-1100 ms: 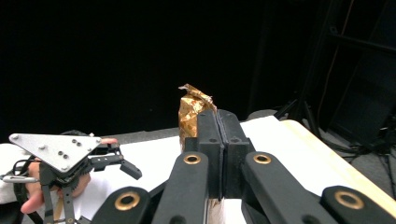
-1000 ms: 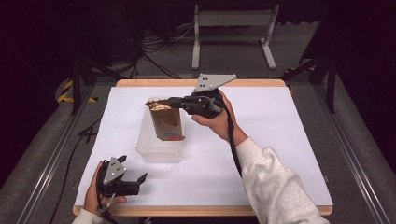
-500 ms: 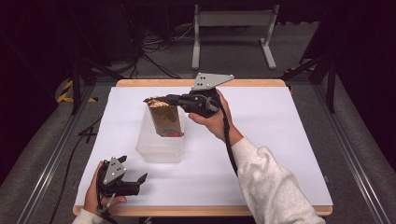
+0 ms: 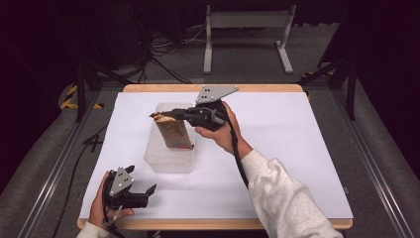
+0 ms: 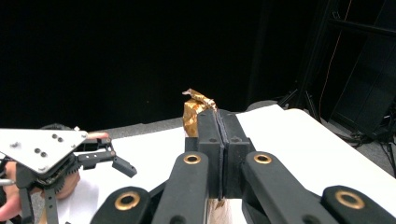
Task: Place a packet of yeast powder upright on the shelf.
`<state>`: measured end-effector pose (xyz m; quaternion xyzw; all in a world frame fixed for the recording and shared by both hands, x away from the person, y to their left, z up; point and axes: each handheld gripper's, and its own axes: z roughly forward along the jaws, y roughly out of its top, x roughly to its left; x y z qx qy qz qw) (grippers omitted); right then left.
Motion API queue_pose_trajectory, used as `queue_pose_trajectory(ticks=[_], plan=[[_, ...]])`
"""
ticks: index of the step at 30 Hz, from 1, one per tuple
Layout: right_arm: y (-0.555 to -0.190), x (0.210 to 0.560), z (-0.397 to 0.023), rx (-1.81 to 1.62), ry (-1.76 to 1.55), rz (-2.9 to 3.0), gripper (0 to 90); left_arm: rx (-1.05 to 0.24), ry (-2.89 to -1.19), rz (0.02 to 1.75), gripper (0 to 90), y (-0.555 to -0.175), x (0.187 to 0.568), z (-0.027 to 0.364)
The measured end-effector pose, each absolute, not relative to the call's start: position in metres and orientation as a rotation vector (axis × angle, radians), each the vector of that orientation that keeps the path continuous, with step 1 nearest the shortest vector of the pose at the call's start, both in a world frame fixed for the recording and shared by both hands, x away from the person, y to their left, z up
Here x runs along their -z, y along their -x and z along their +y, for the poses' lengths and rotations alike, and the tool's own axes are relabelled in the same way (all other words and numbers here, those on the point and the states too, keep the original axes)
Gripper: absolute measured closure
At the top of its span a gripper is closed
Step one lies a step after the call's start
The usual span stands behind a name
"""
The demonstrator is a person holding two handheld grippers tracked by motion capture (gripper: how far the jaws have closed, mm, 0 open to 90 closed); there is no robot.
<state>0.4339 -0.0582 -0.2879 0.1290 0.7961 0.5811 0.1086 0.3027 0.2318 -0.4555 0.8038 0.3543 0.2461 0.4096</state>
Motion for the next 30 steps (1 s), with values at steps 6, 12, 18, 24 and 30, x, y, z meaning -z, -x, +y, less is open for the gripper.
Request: queue_pose_trajectory(ticks=[6,12,18,24,30], plan=[[-0.434,0.298,-0.056,-1.685,-0.382,2.372,89.0,-0.616,-2.025,0.895,4.6,-0.303,0.456,0.232],[-0.434,0.308,-0.057,-1.665,-0.387,2.393,88.9,-0.617,-2.026,0.892,4.6,-0.303,0.456,0.231],[-0.435,0.317,-0.063,-1.664,-0.41,2.405,88.8,-0.618,-2.024,0.89,4.6,-0.302,0.455,0.232],[-0.434,0.318,-0.068,-1.65,-0.407,2.407,88.7,-0.618,-2.019,0.895,4.6,-0.302,0.455,0.232],[-0.431,0.326,-0.07,-1.604,-0.402,2.417,88.4,-0.619,-2.025,0.892,4.6,-0.302,0.454,0.231]])
